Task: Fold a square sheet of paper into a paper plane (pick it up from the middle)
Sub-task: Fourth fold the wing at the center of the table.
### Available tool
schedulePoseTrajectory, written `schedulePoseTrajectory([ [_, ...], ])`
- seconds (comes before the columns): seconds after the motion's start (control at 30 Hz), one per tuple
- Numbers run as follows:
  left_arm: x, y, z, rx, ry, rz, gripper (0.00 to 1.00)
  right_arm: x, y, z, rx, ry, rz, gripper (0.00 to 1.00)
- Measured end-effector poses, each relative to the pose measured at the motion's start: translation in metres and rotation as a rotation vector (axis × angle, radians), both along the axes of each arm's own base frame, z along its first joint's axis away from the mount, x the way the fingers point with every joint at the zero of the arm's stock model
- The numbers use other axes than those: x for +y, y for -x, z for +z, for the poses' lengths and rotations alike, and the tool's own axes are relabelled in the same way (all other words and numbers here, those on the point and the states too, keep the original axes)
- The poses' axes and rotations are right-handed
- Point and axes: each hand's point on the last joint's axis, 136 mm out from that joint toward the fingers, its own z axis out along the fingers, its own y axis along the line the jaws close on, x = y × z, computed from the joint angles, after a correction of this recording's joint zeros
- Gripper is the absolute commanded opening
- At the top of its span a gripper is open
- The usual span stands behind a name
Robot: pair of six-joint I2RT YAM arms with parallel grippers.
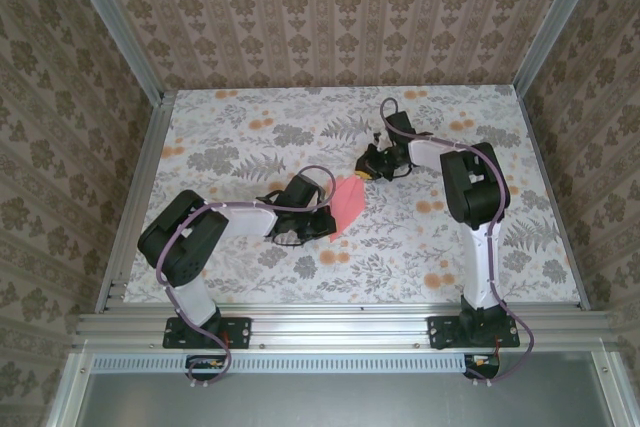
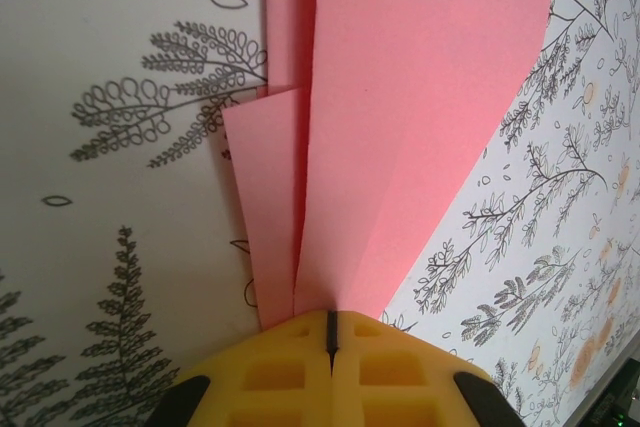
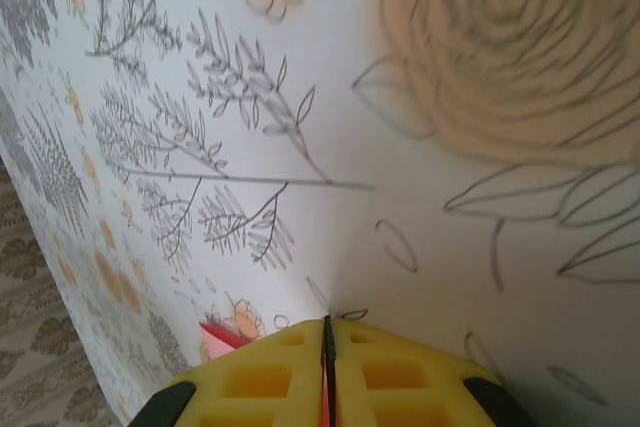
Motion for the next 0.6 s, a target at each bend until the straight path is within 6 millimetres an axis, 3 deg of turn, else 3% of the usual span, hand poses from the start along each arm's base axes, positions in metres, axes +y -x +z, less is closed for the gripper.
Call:
schedulePoseTrajectory([
  [0.27,-0.001,0.000,0.001,-0.001,0.000,-0.002,0.04,-0.006,0.000,0.006,-0.015,0.035,0.003,0.14],
  [0.33,-0.001,0.003,0.002,0.005,-0.007,-0.008,0.06,-0.009,0.002,0.020,-0.037,0.043,0.009,0.15],
  [0.5,0.004,0.018,0.005,0.037,-0.066,-0.040,0.15,-0.010,0.022,0.081,-0.158,0.002,0.018,0.15],
  [0.6,0.010,0.023,0.016,0.031,-0.089,-0.045,0.20,-0.004,0.041,0.095,-0.189,-0.024,0.034,0.15],
])
